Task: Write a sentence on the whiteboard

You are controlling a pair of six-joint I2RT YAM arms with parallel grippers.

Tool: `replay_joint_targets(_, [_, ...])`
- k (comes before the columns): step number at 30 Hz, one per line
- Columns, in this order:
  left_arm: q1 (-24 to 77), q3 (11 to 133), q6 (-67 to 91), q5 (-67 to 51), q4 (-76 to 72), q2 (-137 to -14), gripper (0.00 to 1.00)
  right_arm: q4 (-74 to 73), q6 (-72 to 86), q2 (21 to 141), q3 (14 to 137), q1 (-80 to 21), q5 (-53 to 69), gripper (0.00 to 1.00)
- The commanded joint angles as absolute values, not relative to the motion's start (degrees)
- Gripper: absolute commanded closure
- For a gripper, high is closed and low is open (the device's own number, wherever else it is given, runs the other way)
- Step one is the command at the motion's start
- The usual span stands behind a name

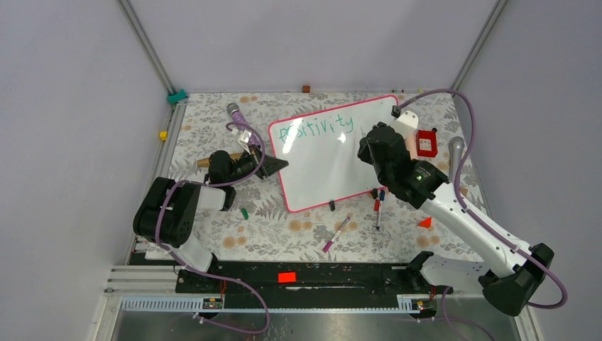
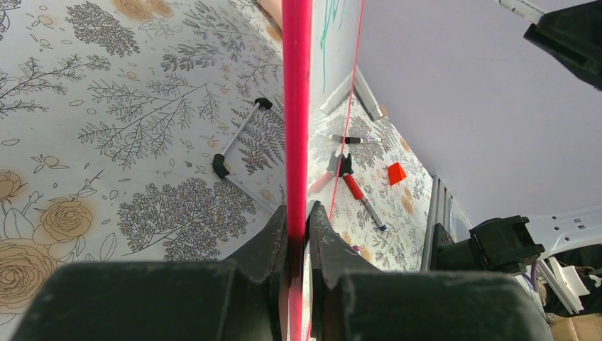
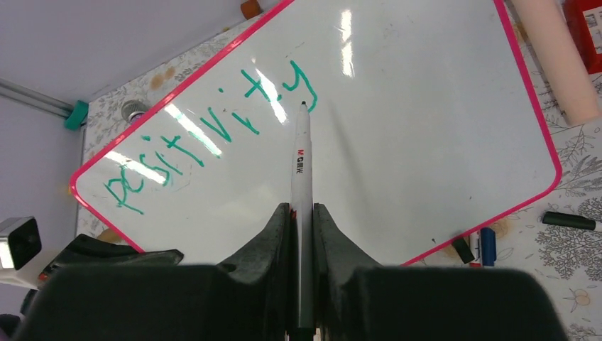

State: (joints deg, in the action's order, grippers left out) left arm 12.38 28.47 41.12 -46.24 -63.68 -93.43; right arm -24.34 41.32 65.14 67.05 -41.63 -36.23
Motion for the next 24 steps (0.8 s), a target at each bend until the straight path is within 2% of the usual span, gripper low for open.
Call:
replay_joint_targets(1, [12.80,28.11,34.68,-42.99,-56.56,-94.27,1.00,-17.89,39.58,60.44,61.95,-41.95,-38.61,1.00])
replay_joint_targets(4, [13.00,28.37,34.65,-43.08,-56.60,-94.38,1.00,0.32,29.06,53.40,51.58,-41.95,-30.09,1.00])
replay_joint_targets(6, [13.15,28.40,34.51,-43.09,-56.30,-94.21,1.00,5.91,25.29,49.50,45.53,-42.01,-24.15,1.00])
replay_joint_targets(9, [13.35,28.45,34.48,-43.04,-56.23,-94.34,1.00,3.89,23.99,50.20,46.29,-41.99,-18.68,1.00])
replay_joint_targets(13, [13.67,28.73,34.44,-42.92,-55.89,-94.57,1.00,-3.45,21.28,58.14,52.97,-42.68,-13.75,1.00])
replay_joint_targets(24, [13.87,28.83,34.26,-42.76,-55.47,-94.52,1.00,-10.02,18.24,70.58,62.82,-50.92,-20.95,1.00])
